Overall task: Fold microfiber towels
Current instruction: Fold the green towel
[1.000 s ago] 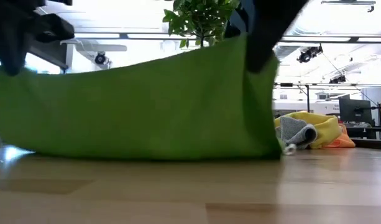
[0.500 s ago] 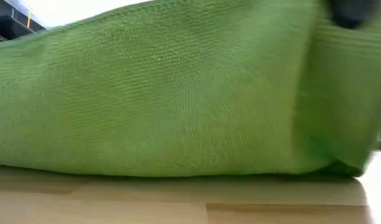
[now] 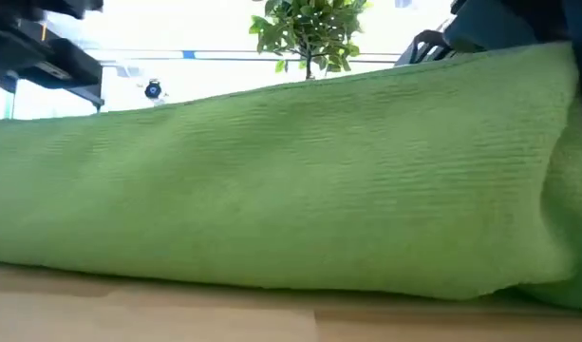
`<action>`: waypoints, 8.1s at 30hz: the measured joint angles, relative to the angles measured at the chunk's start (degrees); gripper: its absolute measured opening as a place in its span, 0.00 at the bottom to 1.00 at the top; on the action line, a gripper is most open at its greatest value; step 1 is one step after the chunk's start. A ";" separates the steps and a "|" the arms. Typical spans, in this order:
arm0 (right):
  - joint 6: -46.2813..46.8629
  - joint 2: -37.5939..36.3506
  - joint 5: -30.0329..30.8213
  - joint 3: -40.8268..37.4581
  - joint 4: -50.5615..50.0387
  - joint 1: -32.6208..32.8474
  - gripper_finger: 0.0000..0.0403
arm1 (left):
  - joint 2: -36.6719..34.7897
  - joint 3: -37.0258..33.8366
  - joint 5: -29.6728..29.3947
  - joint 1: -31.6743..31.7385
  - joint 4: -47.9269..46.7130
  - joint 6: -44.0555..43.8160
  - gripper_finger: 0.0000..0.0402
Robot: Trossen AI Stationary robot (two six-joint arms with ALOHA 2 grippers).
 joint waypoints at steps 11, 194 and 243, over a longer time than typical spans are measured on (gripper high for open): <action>-3.53 -2.52 2.14 -7.85 5.57 0.18 0.00 | 0.00 0.00 -8.45 7.65 -1.57 5.76 0.00; 81.76 -18.33 26.51 -39.41 14.65 -3.74 0.52 | -1.33 -13.68 -5.16 9.54 22.77 -8.01 0.29; 77.19 -21.96 20.10 -24.44 -24.44 -7.06 0.00 | -1.33 -13.66 -6.23 9.56 22.79 -17.22 0.29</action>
